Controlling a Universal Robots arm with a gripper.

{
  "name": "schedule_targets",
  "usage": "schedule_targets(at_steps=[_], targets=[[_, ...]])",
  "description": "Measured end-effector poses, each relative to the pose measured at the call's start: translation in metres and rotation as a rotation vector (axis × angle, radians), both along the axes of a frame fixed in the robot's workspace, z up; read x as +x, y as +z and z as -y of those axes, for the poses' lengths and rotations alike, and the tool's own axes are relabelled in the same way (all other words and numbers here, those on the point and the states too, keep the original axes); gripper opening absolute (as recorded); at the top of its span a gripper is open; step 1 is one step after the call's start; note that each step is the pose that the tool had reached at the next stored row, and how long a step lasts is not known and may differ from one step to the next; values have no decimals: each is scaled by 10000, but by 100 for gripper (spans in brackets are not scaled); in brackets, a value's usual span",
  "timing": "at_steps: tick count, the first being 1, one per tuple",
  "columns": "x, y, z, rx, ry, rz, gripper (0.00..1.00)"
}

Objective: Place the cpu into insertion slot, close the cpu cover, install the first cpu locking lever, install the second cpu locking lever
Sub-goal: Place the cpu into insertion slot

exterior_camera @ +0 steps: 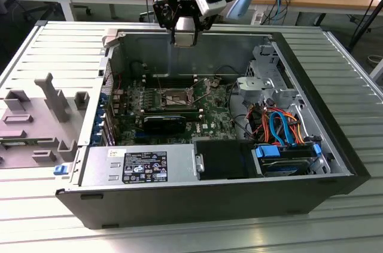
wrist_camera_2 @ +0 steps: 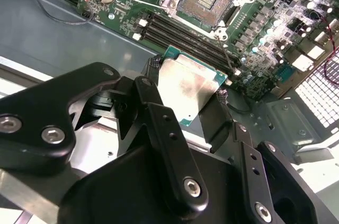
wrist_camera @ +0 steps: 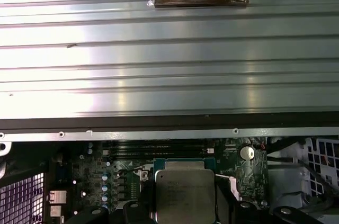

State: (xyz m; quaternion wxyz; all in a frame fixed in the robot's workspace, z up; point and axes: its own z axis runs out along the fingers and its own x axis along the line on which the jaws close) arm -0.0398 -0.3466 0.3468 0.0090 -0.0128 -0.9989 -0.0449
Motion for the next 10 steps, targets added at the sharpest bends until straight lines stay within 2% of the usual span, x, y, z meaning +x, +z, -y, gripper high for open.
schedule_targets(at_steps=[10], targets=[[0, -11, 51, -1, -1, -1, 55]])
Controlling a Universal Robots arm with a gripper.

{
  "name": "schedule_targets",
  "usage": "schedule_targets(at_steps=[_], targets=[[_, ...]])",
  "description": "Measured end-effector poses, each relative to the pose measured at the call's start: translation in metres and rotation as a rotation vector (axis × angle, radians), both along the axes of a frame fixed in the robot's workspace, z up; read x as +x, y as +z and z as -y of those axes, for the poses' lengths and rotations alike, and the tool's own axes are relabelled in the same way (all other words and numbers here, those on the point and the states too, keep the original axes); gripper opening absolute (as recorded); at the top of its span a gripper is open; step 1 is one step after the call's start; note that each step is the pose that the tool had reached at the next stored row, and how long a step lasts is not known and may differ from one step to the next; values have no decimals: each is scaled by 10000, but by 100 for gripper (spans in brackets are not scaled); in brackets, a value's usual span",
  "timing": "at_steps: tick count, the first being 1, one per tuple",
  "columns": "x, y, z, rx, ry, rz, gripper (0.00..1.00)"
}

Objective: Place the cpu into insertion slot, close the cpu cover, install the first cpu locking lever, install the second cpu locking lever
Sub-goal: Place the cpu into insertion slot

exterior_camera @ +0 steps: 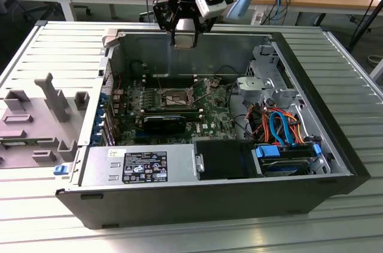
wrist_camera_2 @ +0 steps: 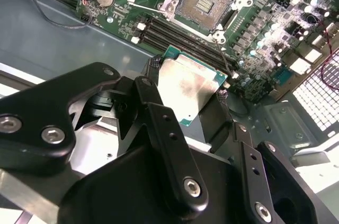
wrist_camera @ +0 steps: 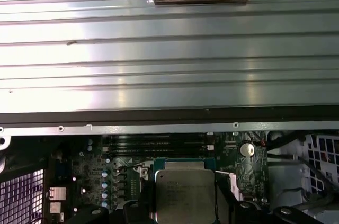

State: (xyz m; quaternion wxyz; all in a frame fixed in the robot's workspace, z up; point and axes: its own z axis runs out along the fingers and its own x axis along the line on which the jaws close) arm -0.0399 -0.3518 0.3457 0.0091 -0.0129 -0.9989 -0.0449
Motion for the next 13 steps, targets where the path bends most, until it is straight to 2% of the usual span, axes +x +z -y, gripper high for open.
schedule_targets(at_steps=[8, 13], targets=[[0, -13, 59, -2, 1, -1, 55], [0, -24, 78, -2, 1, -1, 55]])
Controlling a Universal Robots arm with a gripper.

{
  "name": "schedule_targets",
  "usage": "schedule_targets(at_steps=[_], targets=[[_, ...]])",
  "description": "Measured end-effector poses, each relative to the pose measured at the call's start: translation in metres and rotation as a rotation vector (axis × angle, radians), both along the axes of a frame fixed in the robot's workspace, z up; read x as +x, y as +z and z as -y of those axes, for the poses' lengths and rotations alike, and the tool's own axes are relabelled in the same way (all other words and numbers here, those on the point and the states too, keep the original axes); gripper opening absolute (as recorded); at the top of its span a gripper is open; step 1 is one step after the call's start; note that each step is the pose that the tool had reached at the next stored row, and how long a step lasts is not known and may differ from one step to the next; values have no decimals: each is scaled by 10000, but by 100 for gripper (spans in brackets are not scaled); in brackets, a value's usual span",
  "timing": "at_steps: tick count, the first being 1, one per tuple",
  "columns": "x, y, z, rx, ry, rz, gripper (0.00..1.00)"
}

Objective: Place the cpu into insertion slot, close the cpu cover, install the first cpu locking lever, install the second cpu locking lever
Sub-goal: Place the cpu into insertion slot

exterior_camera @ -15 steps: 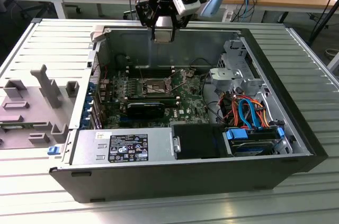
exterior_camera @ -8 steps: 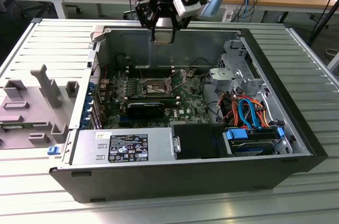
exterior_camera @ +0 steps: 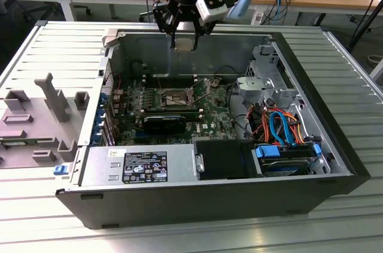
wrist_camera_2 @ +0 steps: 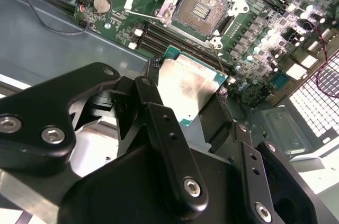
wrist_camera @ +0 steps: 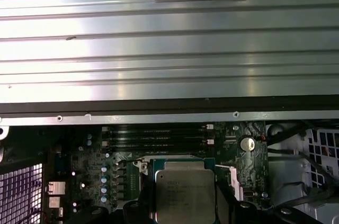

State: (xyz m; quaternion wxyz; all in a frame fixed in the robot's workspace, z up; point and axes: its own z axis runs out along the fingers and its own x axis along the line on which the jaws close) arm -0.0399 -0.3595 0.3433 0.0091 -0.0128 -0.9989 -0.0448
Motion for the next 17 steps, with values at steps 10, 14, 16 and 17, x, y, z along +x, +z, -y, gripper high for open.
schedule_targets(at_steps=[10, 14, 16, 17], targets=[[0, -15, 11, 1, 0, 0, 55], [0, -23, 17, 1, 0, 0, 55], [0, -25, 18, 1, 0, 0, 55], [0, -27, 18, 1, 0, 1, 55]])
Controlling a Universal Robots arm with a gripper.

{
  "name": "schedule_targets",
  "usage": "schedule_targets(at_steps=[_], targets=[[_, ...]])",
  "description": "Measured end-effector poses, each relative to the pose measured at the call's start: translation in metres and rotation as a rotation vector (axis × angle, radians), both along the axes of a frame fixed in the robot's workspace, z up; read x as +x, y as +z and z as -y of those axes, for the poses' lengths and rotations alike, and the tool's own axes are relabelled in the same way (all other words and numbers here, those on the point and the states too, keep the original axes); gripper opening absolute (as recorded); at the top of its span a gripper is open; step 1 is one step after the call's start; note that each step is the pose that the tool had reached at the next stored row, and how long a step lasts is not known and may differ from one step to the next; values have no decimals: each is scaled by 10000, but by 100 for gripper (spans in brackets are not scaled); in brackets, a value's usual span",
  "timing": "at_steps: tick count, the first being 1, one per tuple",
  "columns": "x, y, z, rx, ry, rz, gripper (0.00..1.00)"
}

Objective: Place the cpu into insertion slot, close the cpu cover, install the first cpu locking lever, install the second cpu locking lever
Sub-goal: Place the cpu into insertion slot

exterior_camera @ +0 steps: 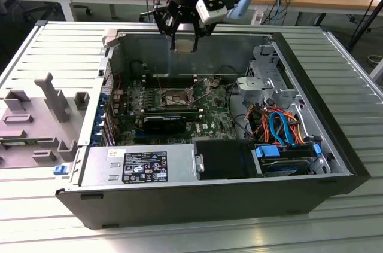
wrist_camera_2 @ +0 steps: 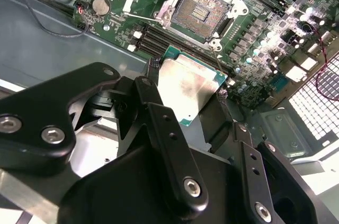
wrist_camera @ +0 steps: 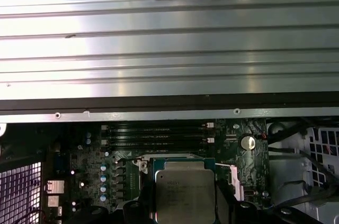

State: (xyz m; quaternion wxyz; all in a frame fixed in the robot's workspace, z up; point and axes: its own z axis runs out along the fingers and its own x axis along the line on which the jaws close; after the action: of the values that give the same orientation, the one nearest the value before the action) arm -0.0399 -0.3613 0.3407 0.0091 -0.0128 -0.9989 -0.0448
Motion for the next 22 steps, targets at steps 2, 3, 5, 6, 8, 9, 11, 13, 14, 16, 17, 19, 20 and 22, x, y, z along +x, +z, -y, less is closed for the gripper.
schedule_targets(at_steps=[2, 3, 5, 6, 8, 9, 11, 13, 14, 16, 17, 19, 20, 22], targets=[[0, -3, 1, 0, 0, 0, 55], [0, -4, 2, 0, 0, 0, 55], [0, -54, 3, 1, 0, 0, 55], [0, -55, 3, 0, 0, 0, 55], [0, -59, 3, 0, 0, -1, 55], [0, -60, 3, -1, -1, -1, 55], [0, -75, 3, -1, 0, -1, 55], [0, -78, 3, -1, 0, -1, 55], [0, -80, 3, 0, 0, -1, 55], [0, -86, 3, 0, 0, 0, 55], [0, -88, 3, 0, 0, 0, 55], [0, -91, 3, -1, 0, 0, 55], [0, -92, 3, -1, 0, -1, 55], [0, -95, 4, -1, 0, 0, 55]])
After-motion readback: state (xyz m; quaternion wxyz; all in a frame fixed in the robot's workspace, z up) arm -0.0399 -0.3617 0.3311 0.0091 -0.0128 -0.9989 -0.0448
